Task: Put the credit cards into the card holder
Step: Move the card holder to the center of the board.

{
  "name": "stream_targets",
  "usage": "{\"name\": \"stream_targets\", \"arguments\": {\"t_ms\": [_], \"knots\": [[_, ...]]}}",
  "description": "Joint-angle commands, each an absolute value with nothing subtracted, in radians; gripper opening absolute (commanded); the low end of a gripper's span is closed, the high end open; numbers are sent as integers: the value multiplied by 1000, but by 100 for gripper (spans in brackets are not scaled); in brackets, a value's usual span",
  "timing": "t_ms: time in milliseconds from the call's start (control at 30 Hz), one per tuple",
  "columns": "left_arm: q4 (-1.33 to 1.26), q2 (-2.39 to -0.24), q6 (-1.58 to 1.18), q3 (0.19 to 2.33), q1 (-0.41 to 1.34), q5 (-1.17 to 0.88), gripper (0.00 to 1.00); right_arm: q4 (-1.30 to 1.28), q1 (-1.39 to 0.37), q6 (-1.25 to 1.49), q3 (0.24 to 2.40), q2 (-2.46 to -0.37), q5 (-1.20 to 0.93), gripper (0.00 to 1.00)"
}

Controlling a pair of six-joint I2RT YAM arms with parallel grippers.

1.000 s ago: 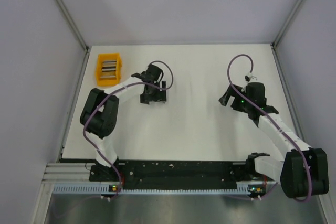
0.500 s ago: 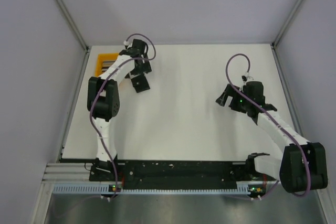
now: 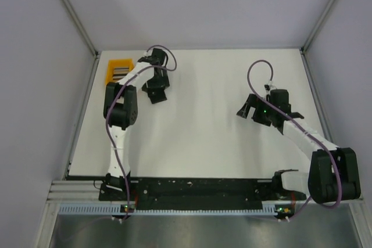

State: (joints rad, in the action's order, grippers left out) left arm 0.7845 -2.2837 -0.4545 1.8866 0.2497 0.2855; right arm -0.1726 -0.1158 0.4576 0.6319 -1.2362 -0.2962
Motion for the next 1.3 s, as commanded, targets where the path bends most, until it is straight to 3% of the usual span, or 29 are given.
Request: {"name": "stream_targets", "arguments": {"t_ms": [0,67,133,467,600,733,933,1033,1267], "knots": [[850,-2249,-384,1830,268,271,82,-155,-124,462,684,-1252,-322,98],[887,-2234,-384,1800,294,270,65,-155,-124,460,689,-1253,-324,98],[885,-2212,-379,1747,317,235,61,-158,-124,459,693,-1256,-327,98],[813,-1927,-474,1358,570,85,68,-176,-124,443,695,-1259,-333,98],[795,-1821,-544,1281,663,58,75,-184,-123,437,695,-1261,-330,98],[853,-1795,-522,1411,625,205,86,-192,-123,437,698,-1253,-334,98],[882,-1873,-394,1738,422,259,87,-218,-123,423,706,-1229,-331,98],[841,-1910,-351,1859,309,250,92,-229,-123,416,703,-1212,-327,99],[688,-1965,-301,1937,163,273,95,-235,-121,405,703,-1219,-341,99]]}}
